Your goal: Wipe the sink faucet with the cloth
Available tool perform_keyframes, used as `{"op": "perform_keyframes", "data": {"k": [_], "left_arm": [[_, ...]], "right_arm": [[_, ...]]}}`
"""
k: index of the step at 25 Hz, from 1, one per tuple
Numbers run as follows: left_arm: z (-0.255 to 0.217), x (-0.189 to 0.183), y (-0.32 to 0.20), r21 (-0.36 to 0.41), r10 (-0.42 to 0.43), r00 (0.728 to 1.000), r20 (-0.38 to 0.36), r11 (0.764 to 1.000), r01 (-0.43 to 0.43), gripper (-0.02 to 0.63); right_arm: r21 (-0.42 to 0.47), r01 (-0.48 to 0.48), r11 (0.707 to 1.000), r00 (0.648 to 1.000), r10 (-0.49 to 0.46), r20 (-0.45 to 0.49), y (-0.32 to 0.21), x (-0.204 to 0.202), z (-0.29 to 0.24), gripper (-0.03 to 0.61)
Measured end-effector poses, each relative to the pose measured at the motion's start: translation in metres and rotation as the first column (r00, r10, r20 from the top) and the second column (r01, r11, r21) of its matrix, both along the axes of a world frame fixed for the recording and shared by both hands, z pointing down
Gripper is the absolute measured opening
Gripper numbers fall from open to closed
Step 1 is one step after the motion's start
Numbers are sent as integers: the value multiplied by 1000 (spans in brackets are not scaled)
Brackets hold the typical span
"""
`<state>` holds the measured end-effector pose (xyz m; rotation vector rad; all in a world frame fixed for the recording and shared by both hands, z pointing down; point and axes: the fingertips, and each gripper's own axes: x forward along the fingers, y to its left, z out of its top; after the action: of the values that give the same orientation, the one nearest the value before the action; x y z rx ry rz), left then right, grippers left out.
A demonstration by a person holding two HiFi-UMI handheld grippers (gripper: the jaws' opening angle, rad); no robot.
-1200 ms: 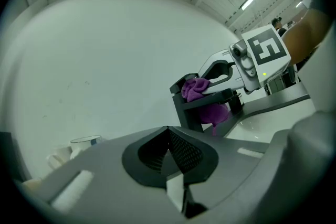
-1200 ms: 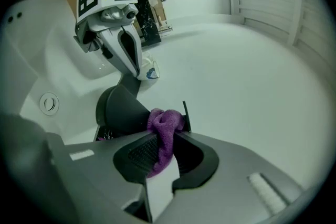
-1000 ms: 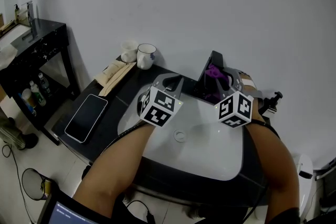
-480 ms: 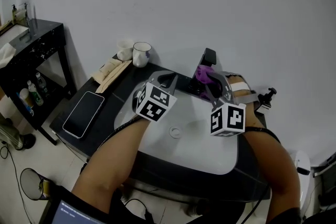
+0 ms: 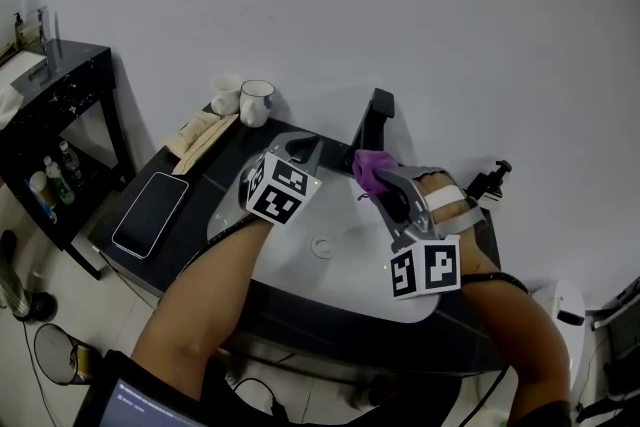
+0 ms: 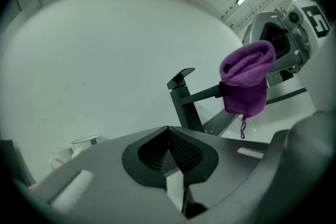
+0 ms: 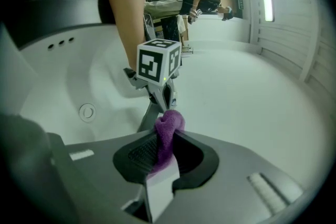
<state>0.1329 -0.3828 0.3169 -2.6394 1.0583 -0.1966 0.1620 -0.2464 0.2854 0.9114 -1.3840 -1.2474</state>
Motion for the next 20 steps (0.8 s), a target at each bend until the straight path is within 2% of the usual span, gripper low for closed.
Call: {"op": "perform_keyframes", "data": {"k": [5, 10, 14, 17, 20], "left_arm": [[-1, -3, -2, -5, -18, 1000, -1, 1000, 18, 17], [-2, -4, -4, -9, -23, 1000, -13, 1000, 23, 17], [-3, 0, -1, -5, -12, 1000, -16, 1000, 12, 17], [-4, 3, 0, -2, -2, 1000, -19, 1000, 2, 17], [-4, 5, 1, -3, 4, 1000, -23, 1000, -4, 17]], "right_arm": [[-14, -1, 1000, 996, 0, -88, 6, 6, 33, 63], [-22, -31, 999, 993, 28, -116, -19, 18, 63, 63], [37, -65, 997, 995, 68, -76, -50, 31, 57, 64], [23, -111, 994, 994, 111, -11, -71, 41, 59, 63], [48, -118, 992, 993, 118, -9, -85, 46, 65, 63]]}}
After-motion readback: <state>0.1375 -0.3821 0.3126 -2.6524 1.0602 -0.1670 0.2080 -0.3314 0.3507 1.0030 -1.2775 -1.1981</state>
